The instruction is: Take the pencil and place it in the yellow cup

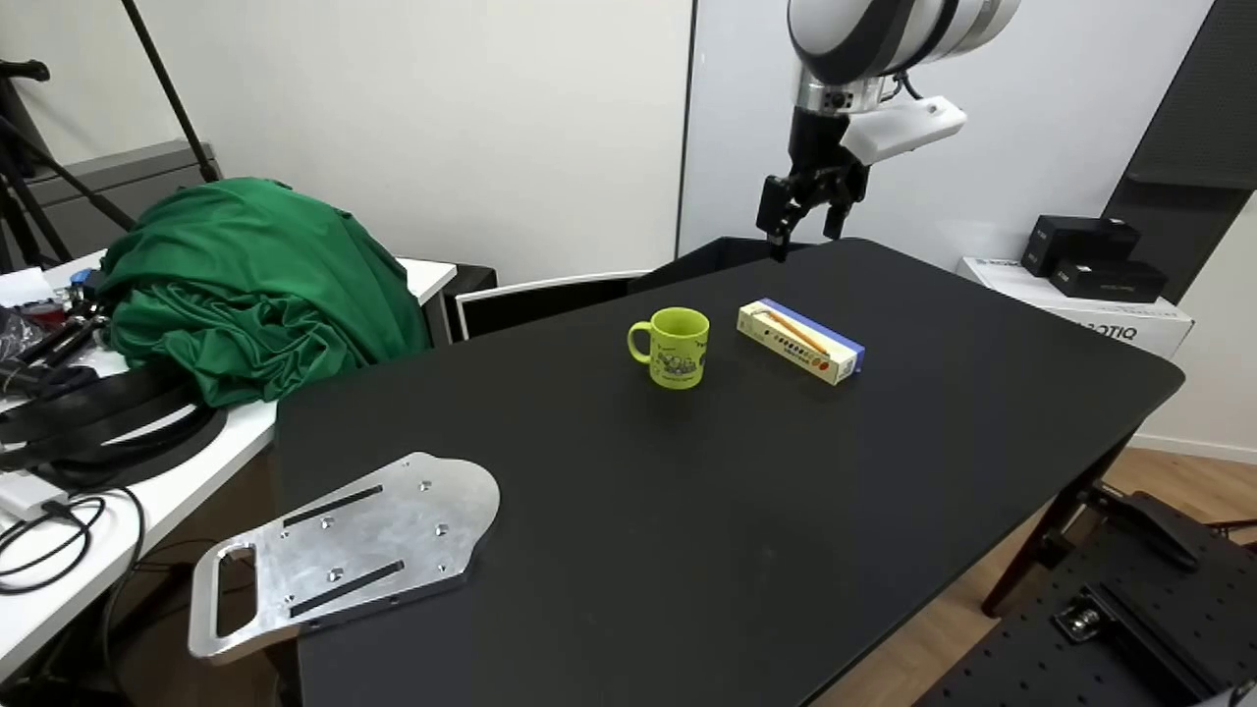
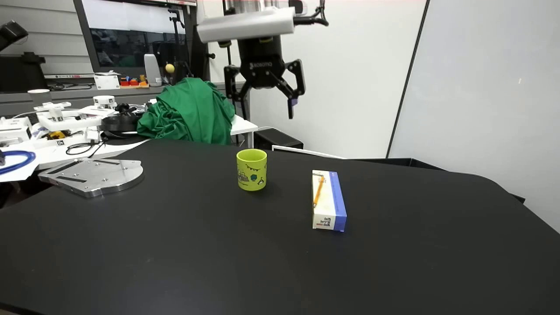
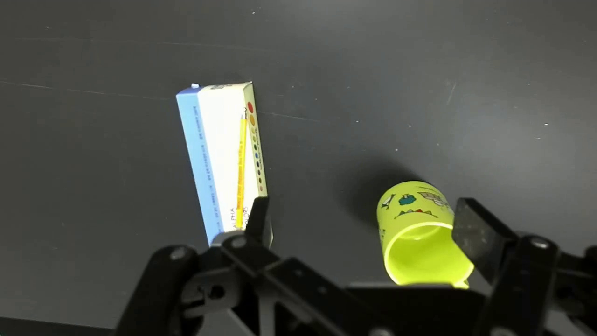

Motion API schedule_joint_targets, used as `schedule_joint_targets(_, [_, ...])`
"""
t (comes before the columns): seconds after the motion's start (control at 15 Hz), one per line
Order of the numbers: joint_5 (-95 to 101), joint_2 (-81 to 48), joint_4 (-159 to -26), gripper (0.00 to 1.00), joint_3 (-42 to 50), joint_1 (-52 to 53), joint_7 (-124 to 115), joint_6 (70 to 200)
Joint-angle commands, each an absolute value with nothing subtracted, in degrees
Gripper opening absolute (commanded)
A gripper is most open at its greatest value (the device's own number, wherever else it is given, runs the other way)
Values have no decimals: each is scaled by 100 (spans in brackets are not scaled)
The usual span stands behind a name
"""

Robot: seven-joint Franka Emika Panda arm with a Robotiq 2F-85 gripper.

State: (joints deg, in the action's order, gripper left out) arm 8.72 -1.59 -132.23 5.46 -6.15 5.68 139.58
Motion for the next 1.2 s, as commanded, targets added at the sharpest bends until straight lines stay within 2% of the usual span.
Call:
schedule_joint_targets(0.0, [537,-1013,-12524,100,721,-805,864,14015])
schedule_joint_targets(0.73, [-520,-2931,-10772,100,750,-1520,858,14136])
schedule_joint_targets(0.8, [-378,-2564,-11206,100,776,-1445,861,14119])
schedule_joint_targets(1.13, [-425,-2894,-10907,100,759,-1503,854,14179])
